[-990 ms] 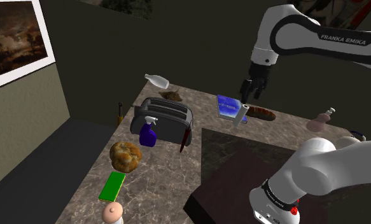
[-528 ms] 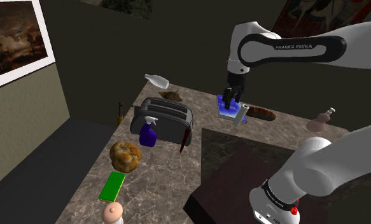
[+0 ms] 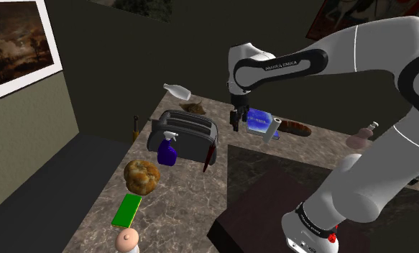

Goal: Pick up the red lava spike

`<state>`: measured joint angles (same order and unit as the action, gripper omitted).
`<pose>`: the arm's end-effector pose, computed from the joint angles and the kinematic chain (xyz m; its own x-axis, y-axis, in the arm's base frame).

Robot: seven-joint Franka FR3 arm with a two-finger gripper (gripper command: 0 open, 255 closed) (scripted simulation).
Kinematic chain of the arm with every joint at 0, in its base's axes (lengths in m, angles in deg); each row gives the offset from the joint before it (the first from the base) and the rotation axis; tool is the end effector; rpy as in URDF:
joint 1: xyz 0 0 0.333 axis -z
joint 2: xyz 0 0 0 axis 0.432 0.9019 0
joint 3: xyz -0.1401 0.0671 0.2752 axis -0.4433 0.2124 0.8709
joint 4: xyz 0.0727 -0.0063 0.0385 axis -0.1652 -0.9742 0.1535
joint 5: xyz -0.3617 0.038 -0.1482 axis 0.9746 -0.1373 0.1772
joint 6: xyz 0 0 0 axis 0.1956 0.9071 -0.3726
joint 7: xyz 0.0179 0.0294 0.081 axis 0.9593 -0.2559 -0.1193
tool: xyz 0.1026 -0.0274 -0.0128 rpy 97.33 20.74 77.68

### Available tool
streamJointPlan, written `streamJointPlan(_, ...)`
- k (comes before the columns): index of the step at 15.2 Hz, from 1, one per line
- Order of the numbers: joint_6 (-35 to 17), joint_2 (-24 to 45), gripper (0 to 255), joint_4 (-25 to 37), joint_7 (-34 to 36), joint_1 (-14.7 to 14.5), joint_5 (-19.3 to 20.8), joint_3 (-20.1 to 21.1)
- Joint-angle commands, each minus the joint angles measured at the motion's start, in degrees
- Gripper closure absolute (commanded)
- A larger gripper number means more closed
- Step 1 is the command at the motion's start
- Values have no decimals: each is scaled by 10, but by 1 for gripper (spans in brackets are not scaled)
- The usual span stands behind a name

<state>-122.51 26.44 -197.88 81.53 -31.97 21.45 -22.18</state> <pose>0.4831 0.0083 0.3856 0.9211 0.2005 -0.3337 0.2376 -0.9685 0.0742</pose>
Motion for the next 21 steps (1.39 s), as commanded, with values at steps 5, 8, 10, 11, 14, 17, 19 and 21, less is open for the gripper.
streamJointPlan(5, -41, 134, 0, 64, -47, -13, 18, 14)
streamJointPlan(8, -53, 200, 0, 103, -66, -21, 29, 23)
streamJointPlan(10, -58, 244, 0, 131, -77, -27, 37, 29)
streamJointPlan(11, -61, 266, 0, 146, -83, -30, 42, 32)
streamJointPlan(14, -74, 295, 0, 158, -85, -33, 47, 34)
streamJointPlan(17, -91, 311, 0, 157, -82, -33, 48, 33)
streamJointPlan(19, -102, 322, 0, 157, -80, -33, 49, 33)
streamJointPlan(21, -105, 325, 0, 157, -79, -33, 49, 33)
